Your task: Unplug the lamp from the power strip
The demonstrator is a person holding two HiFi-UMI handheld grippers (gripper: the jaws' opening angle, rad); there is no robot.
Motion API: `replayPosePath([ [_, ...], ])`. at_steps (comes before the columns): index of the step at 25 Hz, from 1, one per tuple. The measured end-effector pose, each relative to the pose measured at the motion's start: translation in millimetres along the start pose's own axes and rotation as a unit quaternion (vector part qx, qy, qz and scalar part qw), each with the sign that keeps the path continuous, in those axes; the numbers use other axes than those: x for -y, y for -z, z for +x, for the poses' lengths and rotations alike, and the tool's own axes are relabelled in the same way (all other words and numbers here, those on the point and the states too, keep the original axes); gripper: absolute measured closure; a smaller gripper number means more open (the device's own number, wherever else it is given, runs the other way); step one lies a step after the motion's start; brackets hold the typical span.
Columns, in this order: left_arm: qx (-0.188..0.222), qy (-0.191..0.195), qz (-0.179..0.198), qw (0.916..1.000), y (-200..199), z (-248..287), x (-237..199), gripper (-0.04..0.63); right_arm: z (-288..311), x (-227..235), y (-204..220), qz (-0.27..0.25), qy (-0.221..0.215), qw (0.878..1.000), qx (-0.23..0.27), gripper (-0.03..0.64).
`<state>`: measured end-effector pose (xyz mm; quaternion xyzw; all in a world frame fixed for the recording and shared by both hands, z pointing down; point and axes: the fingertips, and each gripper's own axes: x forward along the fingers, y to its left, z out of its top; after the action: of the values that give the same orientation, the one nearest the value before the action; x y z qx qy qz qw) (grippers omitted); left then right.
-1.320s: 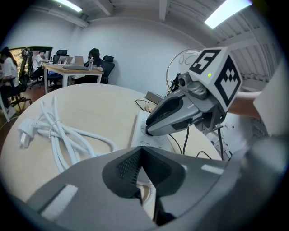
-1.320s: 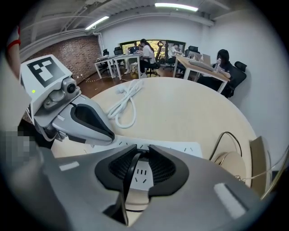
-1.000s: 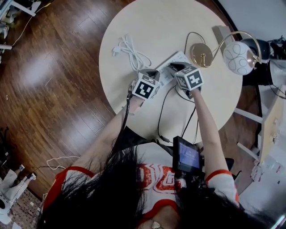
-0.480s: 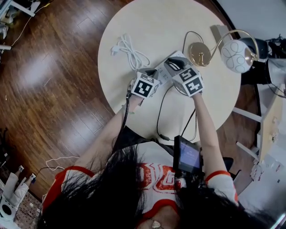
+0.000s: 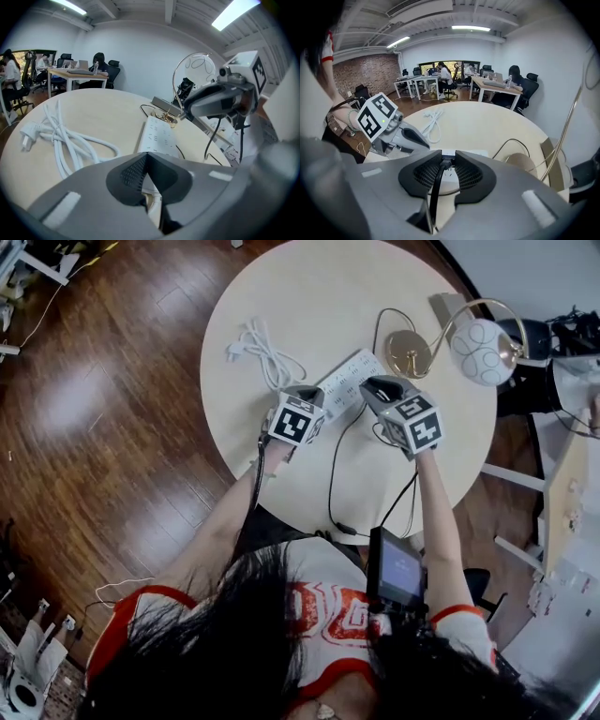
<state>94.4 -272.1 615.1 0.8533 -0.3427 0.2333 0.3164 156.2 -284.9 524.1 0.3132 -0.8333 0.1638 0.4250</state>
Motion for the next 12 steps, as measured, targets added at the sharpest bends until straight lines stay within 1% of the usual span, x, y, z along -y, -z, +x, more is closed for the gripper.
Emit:
replayPosePath([
  [3, -0.009, 0.005, 0.005, 0.9999, 2, -2, 1, 0.595, 4, -10, 21, 0.006, -0.001, 1.0, -0.015, 0.526],
  [5, -0.011, 0.016, 0.012, 0.9998, 1, -4, 6, 0.595, 7, -19, 35, 0.008, -0.002, 1.0, -0.027, 0.526],
  [12, 0.017, 0.054, 0.009, 0.9984, -9, -21, 38, 0.595, 16, -41, 70, 0.028, -0.011, 0.998, -0.049, 0.525],
])
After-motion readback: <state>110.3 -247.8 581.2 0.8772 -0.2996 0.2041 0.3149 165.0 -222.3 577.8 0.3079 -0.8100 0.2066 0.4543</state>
